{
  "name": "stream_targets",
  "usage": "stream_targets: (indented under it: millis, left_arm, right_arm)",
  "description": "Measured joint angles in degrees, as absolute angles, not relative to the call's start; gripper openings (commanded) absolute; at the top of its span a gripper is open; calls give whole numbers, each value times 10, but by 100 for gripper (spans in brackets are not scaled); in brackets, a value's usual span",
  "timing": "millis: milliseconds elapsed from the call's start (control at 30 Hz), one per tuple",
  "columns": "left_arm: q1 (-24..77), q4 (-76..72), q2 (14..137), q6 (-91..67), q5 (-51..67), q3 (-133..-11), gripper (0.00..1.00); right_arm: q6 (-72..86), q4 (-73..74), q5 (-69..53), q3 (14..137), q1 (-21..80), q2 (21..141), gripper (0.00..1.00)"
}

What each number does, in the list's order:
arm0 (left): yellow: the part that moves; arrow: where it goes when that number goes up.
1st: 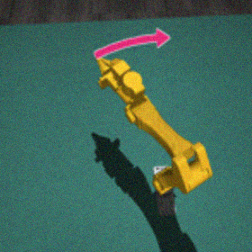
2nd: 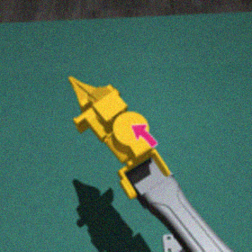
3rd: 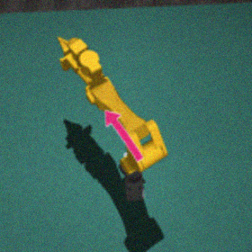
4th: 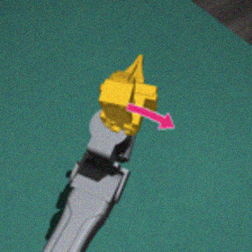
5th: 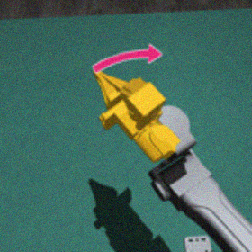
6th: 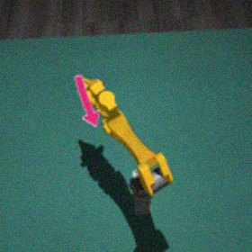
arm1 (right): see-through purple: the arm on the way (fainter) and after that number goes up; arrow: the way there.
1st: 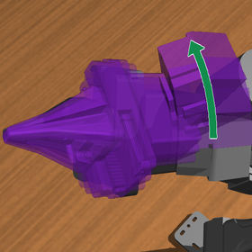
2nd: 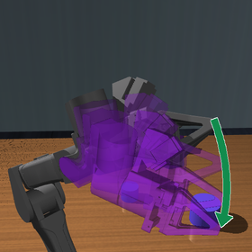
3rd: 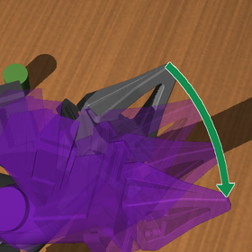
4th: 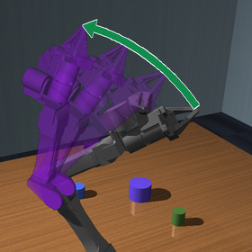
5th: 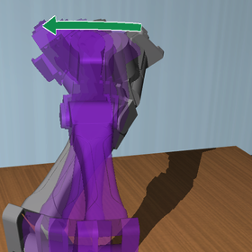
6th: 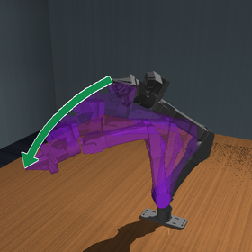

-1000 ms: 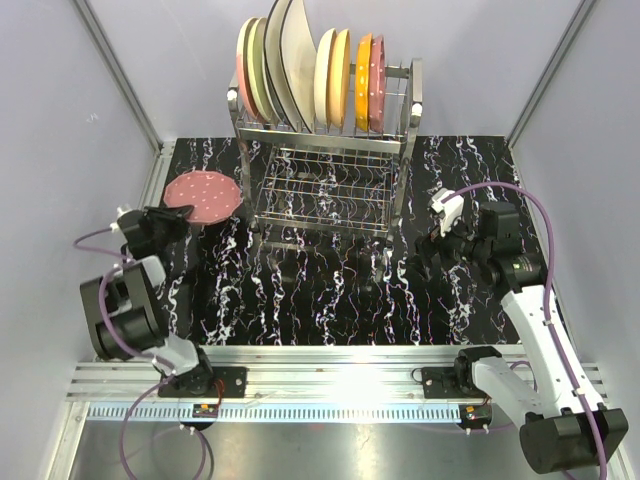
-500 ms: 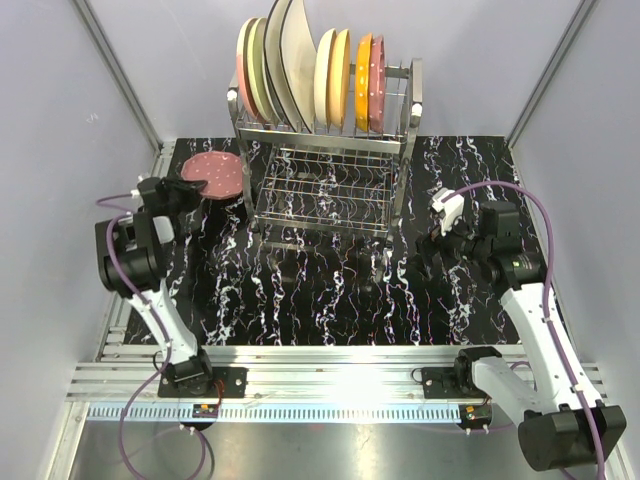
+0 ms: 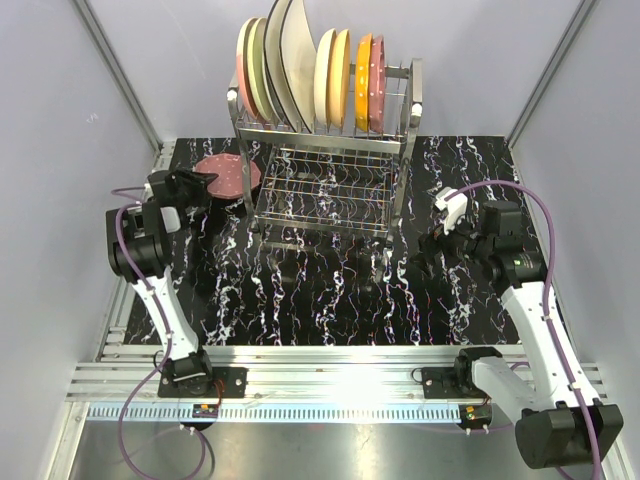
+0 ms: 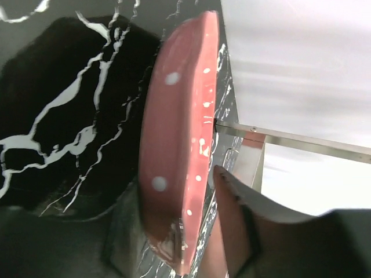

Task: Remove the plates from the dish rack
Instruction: Place the plate on the table, then grab a plate with the right arm

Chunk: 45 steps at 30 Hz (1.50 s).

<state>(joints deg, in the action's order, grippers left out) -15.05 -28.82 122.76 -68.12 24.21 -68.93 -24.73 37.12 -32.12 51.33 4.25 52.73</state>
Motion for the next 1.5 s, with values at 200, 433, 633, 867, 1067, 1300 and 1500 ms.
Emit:
stream_targets:
  millis: [200,433,633,867,1067,1300,1500]
  left_arm:
    - [-152,-243,1216,-640,248,-694,90]
    - [-155,-67,1151,-536,207,-714,99]
    - [-159,12,1055,-450,161,-715,99]
    - [-143,46,843,-363,156,-639,99]
    - [-95,57,621,-293,167,-580,99]
    - [-91,58,441,-265,196,-451,99]
    - [-42,127,383,-195,181,-439,99]
  right_arm:
    - [-248,371,-321,510,39,527,100]
    - [-249,371,-319,509,33,521,100]
    - [-247,370,-309,508,28,511,100]
    - [-229,371,-301,521,26,505,100]
    - [-221,452,-345,694,25,552,100]
    - [-130,510,-462,998,39,698,89]
    - [-37,513,-460,1169,98,847,85]
